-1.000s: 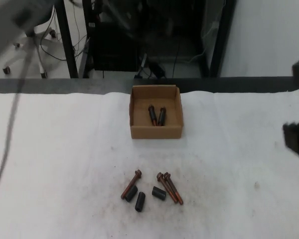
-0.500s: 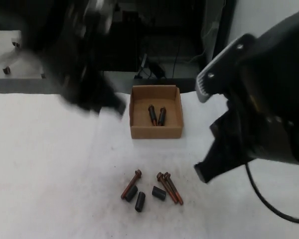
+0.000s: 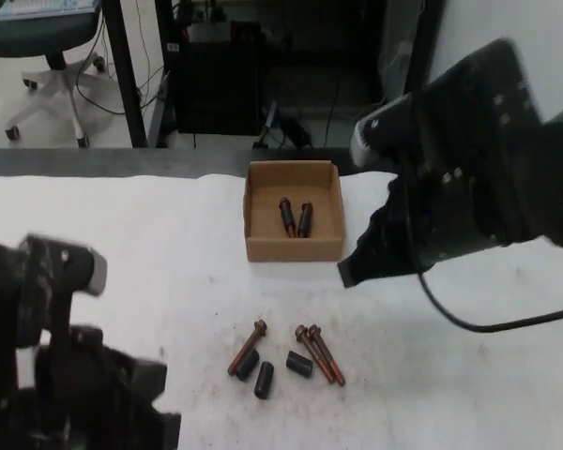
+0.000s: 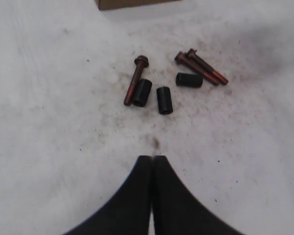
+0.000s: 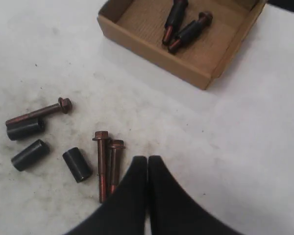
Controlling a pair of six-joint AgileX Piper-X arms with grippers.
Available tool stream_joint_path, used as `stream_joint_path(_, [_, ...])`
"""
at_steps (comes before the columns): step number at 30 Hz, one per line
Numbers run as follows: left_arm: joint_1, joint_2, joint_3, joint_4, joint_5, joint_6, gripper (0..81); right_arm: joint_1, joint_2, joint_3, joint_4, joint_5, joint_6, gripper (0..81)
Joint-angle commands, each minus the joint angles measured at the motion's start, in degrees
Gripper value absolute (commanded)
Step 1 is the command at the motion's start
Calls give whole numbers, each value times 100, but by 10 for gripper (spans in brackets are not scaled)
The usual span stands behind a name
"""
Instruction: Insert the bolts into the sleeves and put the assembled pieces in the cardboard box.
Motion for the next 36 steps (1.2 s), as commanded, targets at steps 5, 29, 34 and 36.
stream_joint_path(5, [-20, 110, 30, -55, 284, -24, 2, -31, 586, -30, -309, -449, 47, 2])
stream_joint_path(29, [-20, 110, 30, -23, 777, -263, 2, -70, 1942, -726, -465, -696, -182, 268])
stream_joint_path(34, [-20, 110, 30, -23, 753, -263, 2, -70, 1916, -726, 91, -750, -182, 268])
stream_joint_path(36, [-20, 110, 30, -23, 753, -263, 2, -70, 1861, -726, 375, -924, -182, 268])
